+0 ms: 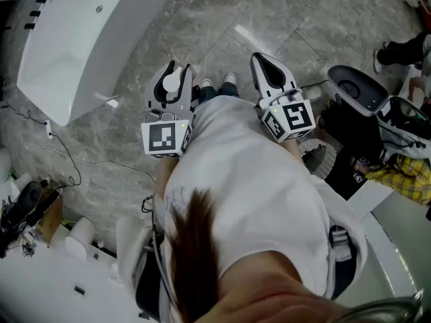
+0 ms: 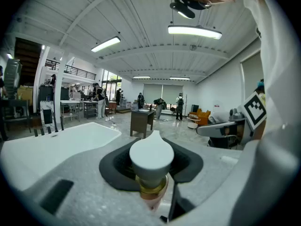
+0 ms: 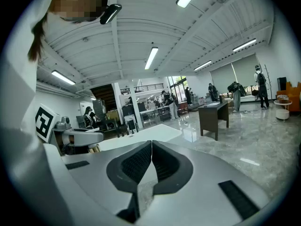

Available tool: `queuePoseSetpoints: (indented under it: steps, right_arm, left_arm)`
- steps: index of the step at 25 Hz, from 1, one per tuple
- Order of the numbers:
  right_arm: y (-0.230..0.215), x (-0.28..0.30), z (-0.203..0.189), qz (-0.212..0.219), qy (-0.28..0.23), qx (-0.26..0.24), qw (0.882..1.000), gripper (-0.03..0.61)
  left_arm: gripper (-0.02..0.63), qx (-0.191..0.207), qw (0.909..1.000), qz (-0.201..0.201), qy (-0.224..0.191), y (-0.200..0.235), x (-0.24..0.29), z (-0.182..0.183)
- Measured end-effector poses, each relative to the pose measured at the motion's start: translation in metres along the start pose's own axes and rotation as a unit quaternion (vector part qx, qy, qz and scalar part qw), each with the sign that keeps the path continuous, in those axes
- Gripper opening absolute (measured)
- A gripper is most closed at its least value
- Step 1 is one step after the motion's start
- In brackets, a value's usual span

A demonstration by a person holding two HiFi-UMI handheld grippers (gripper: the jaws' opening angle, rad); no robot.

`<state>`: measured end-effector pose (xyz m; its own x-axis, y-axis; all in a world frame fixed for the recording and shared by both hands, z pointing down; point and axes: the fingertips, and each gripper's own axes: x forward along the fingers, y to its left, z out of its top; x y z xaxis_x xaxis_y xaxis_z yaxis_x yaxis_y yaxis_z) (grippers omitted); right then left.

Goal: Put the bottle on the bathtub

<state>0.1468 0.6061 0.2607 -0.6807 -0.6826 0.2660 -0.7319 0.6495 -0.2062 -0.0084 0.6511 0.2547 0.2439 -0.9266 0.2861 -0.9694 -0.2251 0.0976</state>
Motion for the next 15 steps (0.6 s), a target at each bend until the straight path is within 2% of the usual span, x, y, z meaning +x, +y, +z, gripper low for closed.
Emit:
queuePoseSetpoints:
  steps: [15]
  right_arm:
    - [-0.014,-0.015,0.001,0.01,0.004,-0.002,1.0,0.014]
  left_arm:
    - [0.139,0.016,0.9999,0.004,-0.002,-0.018,0.006,0.003]
